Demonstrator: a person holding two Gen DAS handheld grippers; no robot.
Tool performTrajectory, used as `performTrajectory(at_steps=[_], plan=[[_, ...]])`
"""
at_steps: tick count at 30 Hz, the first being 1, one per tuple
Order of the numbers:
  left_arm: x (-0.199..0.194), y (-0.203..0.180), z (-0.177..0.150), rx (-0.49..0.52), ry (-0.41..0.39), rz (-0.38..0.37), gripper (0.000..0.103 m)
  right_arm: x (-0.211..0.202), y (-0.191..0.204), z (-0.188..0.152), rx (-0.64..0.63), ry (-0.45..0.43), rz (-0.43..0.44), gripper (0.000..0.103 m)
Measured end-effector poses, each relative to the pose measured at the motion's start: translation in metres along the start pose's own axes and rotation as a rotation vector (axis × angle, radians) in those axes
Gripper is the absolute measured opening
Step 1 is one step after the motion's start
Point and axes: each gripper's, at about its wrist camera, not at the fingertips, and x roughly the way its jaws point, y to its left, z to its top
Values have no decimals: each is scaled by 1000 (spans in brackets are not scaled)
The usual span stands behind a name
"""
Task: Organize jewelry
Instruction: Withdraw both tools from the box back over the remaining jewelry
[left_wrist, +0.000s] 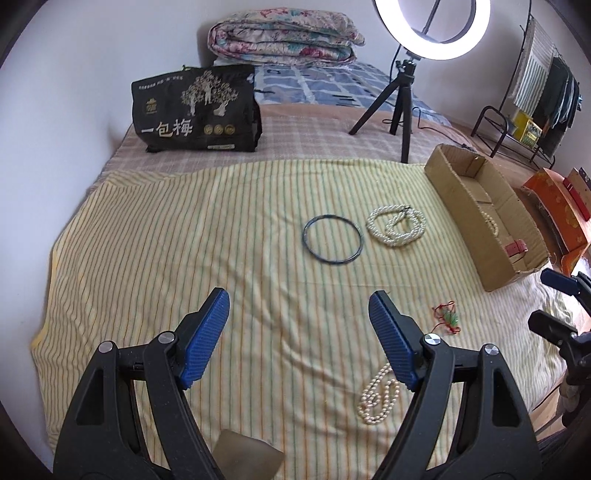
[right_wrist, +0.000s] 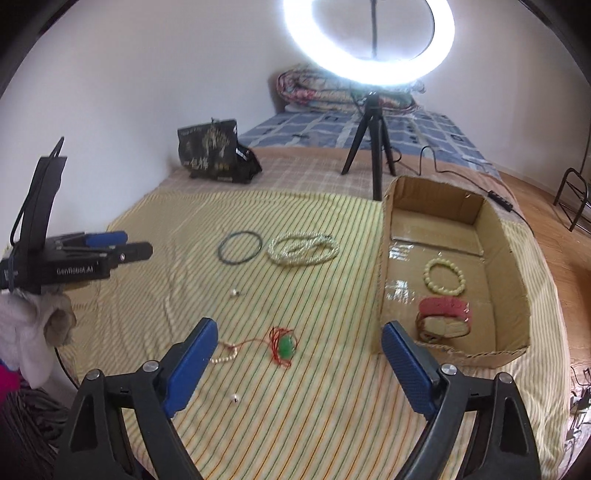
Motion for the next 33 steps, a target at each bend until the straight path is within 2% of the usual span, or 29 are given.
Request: performTrajectory(at_steps=[4, 10, 13, 20, 28, 33], plan=[[9, 8, -3, -19, 30, 9, 80, 15, 5, -8, -17, 40, 15, 84], [21, 10, -3, -34, 67, -35, 80, 32, 10, -14, -28, 85, 28, 82], [30, 7, 0, -66, 91, -83, 80, 38, 12, -17, -34, 98, 27, 82], [50, -5, -2, -61, 144, -103, 80, 55, 19, -21, -63, 138, 24, 82], [79, -26, 5, 7, 158, -57, 80, 64, 17, -19, -39, 147, 20, 82], [100, -27, 13, 3, 170, -45, 80, 66, 17, -17, -38, 146, 17, 82]])
